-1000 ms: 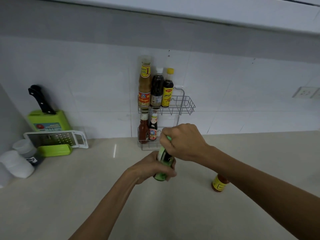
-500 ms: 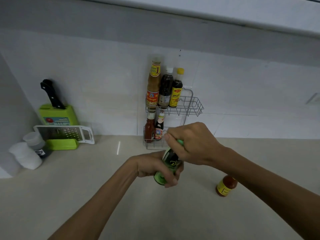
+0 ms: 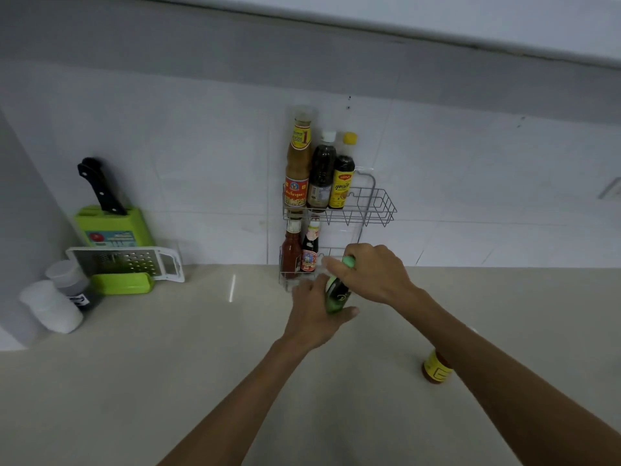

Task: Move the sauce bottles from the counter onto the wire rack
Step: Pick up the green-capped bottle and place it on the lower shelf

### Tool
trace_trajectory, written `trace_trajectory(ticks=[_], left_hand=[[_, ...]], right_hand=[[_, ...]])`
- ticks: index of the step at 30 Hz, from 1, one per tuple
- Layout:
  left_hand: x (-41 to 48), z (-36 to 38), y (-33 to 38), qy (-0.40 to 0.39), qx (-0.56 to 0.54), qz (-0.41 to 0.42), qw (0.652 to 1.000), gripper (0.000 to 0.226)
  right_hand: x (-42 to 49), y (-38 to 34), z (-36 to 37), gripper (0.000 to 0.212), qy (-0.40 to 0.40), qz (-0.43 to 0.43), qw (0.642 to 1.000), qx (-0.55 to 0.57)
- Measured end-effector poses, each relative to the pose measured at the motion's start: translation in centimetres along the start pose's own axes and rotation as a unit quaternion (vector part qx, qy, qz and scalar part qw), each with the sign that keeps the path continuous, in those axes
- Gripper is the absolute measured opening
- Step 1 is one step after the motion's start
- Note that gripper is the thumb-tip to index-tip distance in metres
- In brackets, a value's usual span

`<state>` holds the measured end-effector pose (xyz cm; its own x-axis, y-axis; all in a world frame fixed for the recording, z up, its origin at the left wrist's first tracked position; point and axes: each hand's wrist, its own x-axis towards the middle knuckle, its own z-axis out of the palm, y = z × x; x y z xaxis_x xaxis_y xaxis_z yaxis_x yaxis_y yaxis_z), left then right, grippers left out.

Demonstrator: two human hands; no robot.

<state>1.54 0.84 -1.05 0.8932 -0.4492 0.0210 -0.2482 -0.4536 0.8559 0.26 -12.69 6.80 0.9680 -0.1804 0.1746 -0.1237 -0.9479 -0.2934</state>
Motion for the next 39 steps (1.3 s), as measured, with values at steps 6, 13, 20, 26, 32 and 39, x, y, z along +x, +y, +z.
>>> trace_trajectory(ticks=[6, 13, 20, 26, 32, 39], left_hand=[[2.3, -1.3, -0.5, -0.073, -0.100, -0.021, 0.992, 0.042], [6.8, -1.1, -1.7, -0.082, -0.082, -0.010, 0.993, 0.049], [13.8, -0.2, -5.3, -0.005, 0.071, -0.049, 0.996, 0.029], [18.1, -0.2, -7.8, 0.051, 0.114, -0.077, 0.989, 0.016], [19.5, 1.4, -8.5, 0.068, 0.106, -0.073, 0.989, 0.014], [19.1, 1.7, -9.0, 0.050, 0.039, -0.099, 0.993, 0.019]], right_hand=[[0.4, 1.5, 1.8, 0.046, -0.114, -0.020, 0.976, 0.186], [3.7, 3.9, 4.8, 0.038, -0.097, 0.034, 0.967, 0.232], [9.8, 6.2, 9.1, 0.035, -0.016, 0.134, 0.952, 0.276], [14.7, 7.9, 12.8, 0.039, -0.064, 0.181, 0.948, 0.253], [17.7, 8.5, 14.8, 0.055, -0.131, 0.192, 0.950, 0.211], [18.4, 8.9, 16.4, 0.053, -0.120, 0.190, 0.954, 0.200]])
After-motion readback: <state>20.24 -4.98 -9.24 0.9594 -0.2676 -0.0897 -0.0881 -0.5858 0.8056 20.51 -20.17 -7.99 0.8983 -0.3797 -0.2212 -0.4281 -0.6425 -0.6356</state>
